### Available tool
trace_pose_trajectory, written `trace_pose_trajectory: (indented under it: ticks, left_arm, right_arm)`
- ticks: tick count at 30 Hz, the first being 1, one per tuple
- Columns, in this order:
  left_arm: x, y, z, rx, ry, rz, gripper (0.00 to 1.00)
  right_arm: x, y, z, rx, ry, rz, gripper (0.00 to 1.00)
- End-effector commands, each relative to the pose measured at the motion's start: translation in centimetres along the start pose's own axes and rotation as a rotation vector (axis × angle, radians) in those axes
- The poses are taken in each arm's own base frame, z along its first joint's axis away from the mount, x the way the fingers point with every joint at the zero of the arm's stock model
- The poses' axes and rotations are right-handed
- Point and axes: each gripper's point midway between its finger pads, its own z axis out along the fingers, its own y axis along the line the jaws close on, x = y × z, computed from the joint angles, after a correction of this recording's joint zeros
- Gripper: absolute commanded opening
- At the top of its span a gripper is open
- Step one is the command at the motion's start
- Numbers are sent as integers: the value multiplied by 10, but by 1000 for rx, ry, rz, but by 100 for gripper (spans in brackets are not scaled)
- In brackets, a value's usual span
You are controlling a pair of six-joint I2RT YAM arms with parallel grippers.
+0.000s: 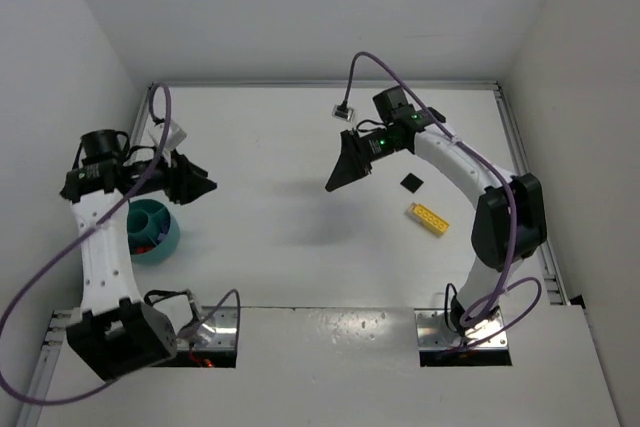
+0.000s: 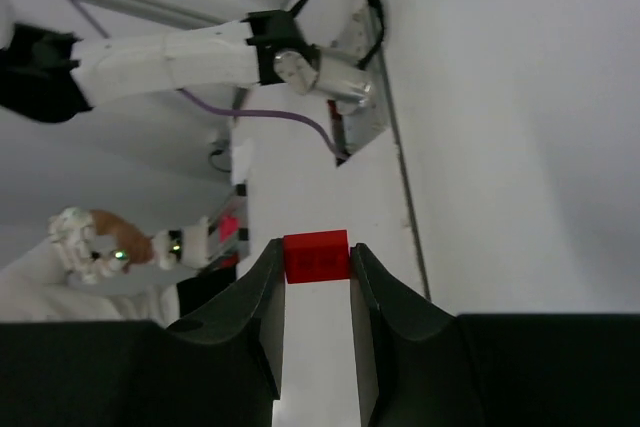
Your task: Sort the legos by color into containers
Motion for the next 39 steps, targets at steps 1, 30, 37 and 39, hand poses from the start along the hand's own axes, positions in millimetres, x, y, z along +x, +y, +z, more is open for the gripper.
trace_pose_trajectory:
  ticks: [1, 30, 37, 39]
  left_arm:
    - [-26, -22, 33, 220, -117, -116, 49]
    - [-51, -113, 162, 298, -110, 19, 52]
    - [-50, -114, 166, 298, -111, 5, 56]
    - [-50, -114, 166, 298, -111, 5, 56]
  right_arm:
    - [-15, 30, -2, -249, -29, 102, 2]
    - [-56, 21, -1, -341, -236, 626, 0]
    - [-52, 20, 4, -337, -223, 643, 0]
    - [-51, 18, 5, -332, -221, 652, 0]
